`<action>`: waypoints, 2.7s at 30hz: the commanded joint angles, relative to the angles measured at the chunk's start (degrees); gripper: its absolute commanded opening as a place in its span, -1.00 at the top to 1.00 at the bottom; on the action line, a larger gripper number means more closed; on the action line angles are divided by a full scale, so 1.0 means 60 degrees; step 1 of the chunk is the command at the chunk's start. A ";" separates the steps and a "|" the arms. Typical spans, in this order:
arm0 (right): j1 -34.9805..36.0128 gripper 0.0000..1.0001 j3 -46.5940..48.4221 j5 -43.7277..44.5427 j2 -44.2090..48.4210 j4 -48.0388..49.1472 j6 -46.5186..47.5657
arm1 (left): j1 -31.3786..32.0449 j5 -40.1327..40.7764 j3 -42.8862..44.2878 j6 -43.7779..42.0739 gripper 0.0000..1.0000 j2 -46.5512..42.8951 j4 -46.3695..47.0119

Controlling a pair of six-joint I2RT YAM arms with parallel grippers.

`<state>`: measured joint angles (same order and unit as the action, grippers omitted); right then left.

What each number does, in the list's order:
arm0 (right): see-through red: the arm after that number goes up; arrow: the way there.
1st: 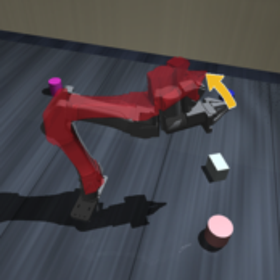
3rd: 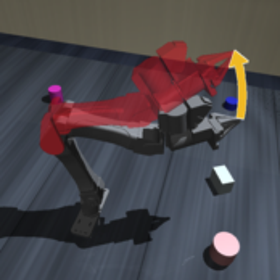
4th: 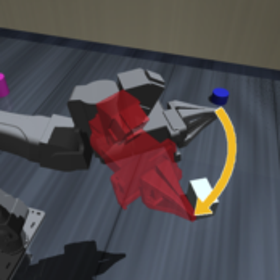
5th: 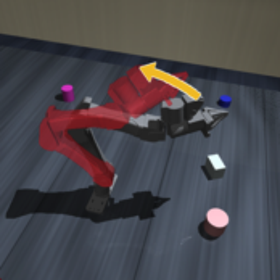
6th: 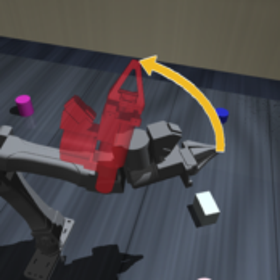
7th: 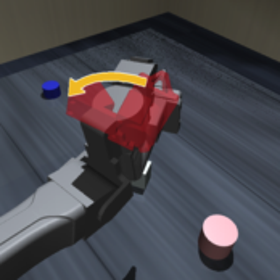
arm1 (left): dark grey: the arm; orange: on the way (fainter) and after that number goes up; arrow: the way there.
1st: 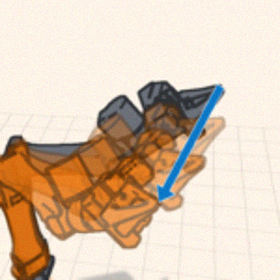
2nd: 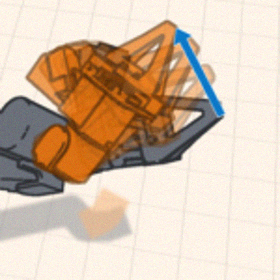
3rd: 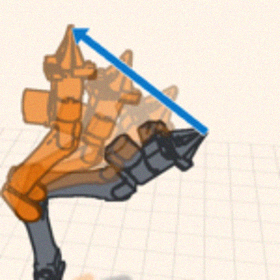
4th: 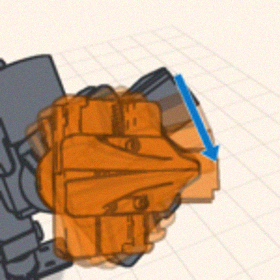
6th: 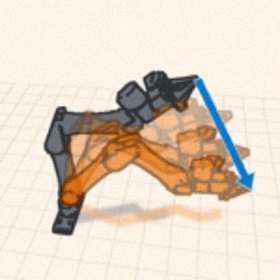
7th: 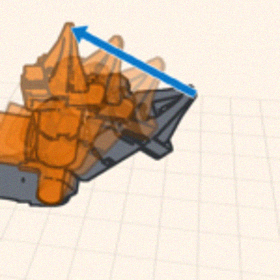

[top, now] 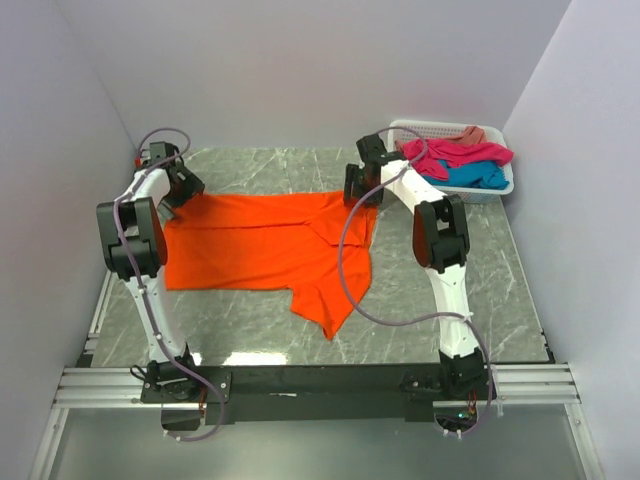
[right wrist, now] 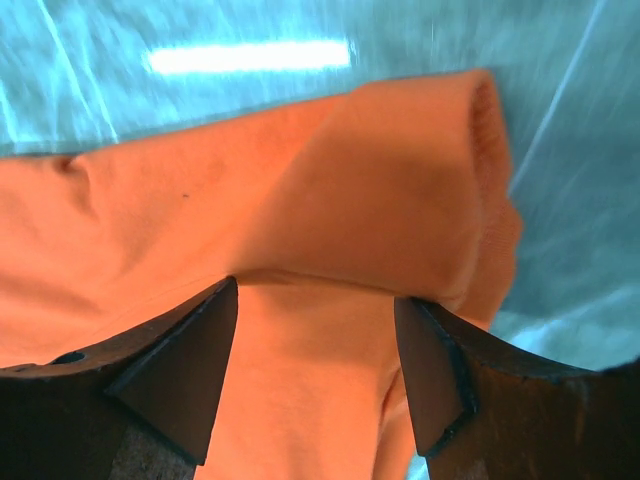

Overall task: Fold and stack the t-shirts
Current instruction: Fold the tshirt

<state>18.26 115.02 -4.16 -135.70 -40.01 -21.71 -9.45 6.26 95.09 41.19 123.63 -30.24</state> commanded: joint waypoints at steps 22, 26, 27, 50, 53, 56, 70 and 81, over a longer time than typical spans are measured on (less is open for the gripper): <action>0.4380 -0.40 -0.8344 0.1603 0.7880 0.2844 -0.0247 | -0.0431 0.1841 -0.7686 0.3594 -0.99 -0.6862 -0.0865; 0.5495 -0.39 -0.8696 0.1558 0.7748 0.2816 -0.0788 | -0.0431 0.2237 -0.8698 0.4004 -0.81 -0.7553 -0.0644; 0.5670 -0.39 -0.8740 0.1645 0.7690 0.2758 -0.0877 | -0.0446 0.2165 -0.8888 0.3932 -0.78 -0.7626 -0.0499; 0.7606 -0.02 -0.9986 0.1896 0.7105 0.2098 -0.0834 | -0.0812 0.1872 -0.8904 0.3213 0.99 -0.6206 0.0616; 0.7664 0.20 -0.9985 0.1866 0.6782 0.1967 -0.0907 | -0.0812 0.1988 -0.8963 0.3228 0.99 -0.6367 0.0587; 0.7723 0.69 -1.0131 0.1939 0.6606 0.1368 -0.1038 | -0.0812 0.2354 -0.8804 0.3403 0.99 -0.6397 0.0136; 0.8060 1.00 -1.0424 0.0402 0.9111 -0.0701 -0.1391 | -0.0798 0.2911 -0.9256 0.4707 0.99 -0.8637 -0.1098; 0.6817 1.00 -0.9049 0.0944 0.8466 -0.1315 -0.0587 | -0.0754 0.2457 -0.8642 0.4458 0.99 -0.8361 -0.0951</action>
<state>62.37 56.95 1.41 -86.39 -45.39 -27.62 -13.96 20.84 40.12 68.16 72.34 -35.53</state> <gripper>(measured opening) 0.029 0.013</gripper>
